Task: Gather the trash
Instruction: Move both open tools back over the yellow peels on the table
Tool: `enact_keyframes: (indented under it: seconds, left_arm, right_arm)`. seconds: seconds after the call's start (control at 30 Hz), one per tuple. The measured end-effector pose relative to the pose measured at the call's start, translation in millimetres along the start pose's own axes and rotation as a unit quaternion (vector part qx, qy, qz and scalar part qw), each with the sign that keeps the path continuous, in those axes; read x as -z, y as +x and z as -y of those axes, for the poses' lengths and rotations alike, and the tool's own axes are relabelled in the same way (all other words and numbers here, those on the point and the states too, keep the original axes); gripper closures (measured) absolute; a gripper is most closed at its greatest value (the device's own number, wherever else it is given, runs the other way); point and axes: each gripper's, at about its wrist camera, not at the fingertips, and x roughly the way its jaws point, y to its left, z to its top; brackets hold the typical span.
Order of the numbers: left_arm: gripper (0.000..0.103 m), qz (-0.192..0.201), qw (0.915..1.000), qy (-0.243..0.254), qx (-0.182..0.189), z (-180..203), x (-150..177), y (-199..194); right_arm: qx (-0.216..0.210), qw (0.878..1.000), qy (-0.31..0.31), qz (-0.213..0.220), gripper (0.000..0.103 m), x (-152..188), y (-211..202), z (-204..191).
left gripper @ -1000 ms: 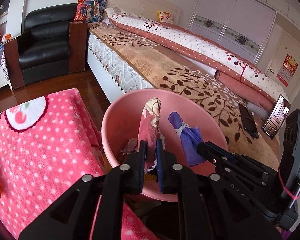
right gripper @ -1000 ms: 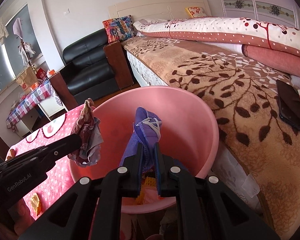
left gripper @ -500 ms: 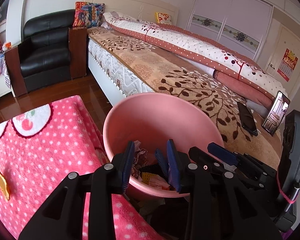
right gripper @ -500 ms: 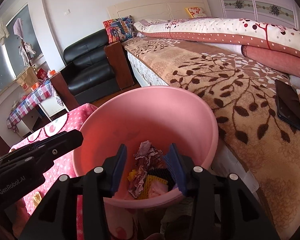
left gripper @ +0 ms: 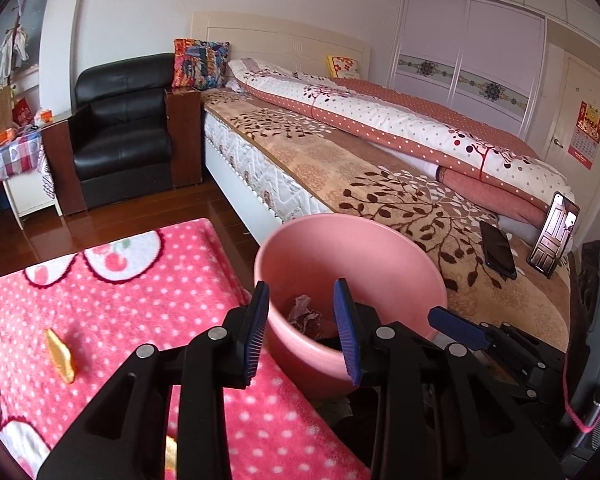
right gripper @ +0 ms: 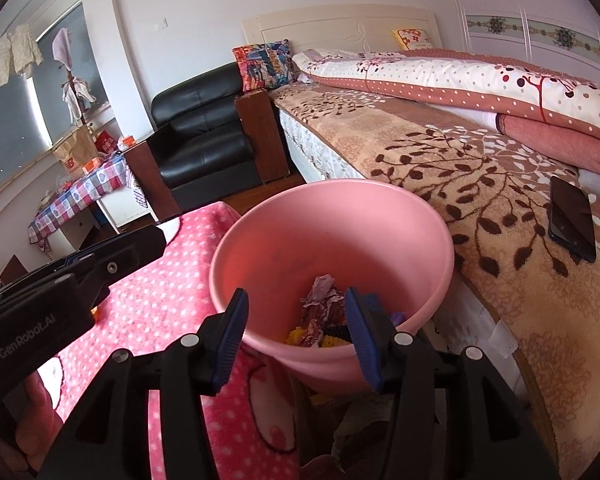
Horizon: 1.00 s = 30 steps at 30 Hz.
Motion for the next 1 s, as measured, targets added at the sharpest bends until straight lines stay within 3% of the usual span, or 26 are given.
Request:
enact_keyframes:
  seconds: [0.73, 1.0]
  left_arm:
    - [0.069, 0.018, 0.9981, -0.031, -0.051, -46, 20, -48]
    - [0.069, 0.011, 0.9901, -0.089, -0.108, -122, 32, -61]
  right_arm:
    - [-0.058, 0.996, -0.063, -0.008, 0.053, 29, -35, -88]
    - [-0.105, 0.989, -0.093, -0.043, 0.053, 45, -19, -117]
